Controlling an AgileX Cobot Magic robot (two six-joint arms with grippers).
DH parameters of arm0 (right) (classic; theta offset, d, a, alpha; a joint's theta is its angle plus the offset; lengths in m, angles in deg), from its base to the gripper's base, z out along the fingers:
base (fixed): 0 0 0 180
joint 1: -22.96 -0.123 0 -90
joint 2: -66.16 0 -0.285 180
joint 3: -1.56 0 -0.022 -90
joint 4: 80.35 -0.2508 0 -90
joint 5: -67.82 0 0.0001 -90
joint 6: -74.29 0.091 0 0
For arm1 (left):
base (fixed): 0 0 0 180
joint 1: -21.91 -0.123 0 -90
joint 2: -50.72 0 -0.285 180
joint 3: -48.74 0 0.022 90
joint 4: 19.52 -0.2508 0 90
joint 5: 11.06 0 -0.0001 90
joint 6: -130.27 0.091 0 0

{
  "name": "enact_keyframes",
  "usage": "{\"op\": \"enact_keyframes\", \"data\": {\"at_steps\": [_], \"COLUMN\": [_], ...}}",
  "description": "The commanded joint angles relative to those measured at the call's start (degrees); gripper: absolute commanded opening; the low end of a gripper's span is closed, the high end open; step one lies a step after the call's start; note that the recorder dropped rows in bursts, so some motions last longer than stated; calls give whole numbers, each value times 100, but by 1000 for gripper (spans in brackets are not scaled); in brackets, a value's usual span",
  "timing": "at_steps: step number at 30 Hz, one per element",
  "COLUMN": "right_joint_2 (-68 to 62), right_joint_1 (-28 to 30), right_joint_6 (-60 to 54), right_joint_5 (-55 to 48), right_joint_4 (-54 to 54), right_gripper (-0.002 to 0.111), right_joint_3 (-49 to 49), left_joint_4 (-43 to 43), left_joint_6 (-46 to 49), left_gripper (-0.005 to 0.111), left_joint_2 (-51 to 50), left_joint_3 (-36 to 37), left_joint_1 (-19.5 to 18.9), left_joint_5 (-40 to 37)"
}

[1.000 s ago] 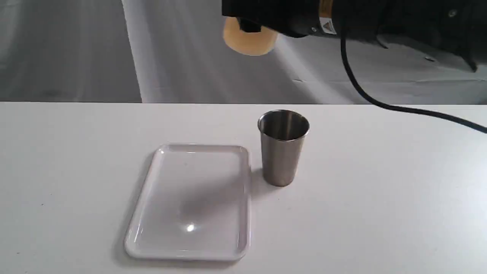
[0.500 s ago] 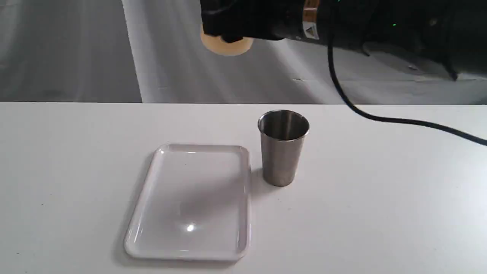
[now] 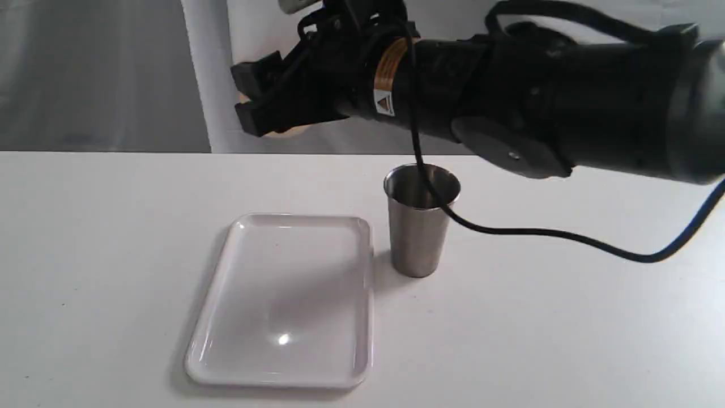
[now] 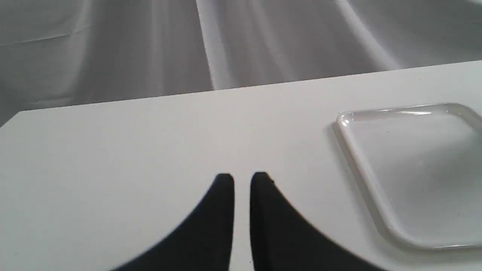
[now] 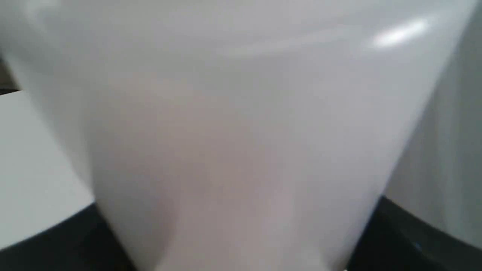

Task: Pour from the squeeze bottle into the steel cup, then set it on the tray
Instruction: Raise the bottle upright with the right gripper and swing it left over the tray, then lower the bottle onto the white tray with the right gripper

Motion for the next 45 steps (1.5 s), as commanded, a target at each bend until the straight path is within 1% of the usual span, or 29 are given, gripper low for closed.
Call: {"op": "enact_keyframes", "data": {"at_steps": [1,7,32,38,41,45], "right_joint_2": [-178,-503,-1788,-1854,-1854,-1854], "right_joint_1": [-72,-94,-232,-232,-232,-232], "right_joint_6": [-57,-57,-400,-1169,-1458,-1691], "right_joint_5": [235,241,222,847,1184,1481], "right_joint_4": [-241,-561,-858,-1473,-1820,-2027], "right_gripper": [16,16,16,16,16,16], "right_joint_3": [-59,-59,20,391,595,781], "left_joint_4": [-14,-14,-14,-14,-14,-14], "left_joint_6": [-10,-10,-10,-10,-10,-10], "left_gripper": [8,8,8,8,8,8], "left_joint_2": [29,29,29,29,29,29], "left_joint_3": [25,25,25,25,25,25], "left_joint_1": [6,6,6,6,6,6], "left_joint_5": [41,41,41,41,41,41]}}
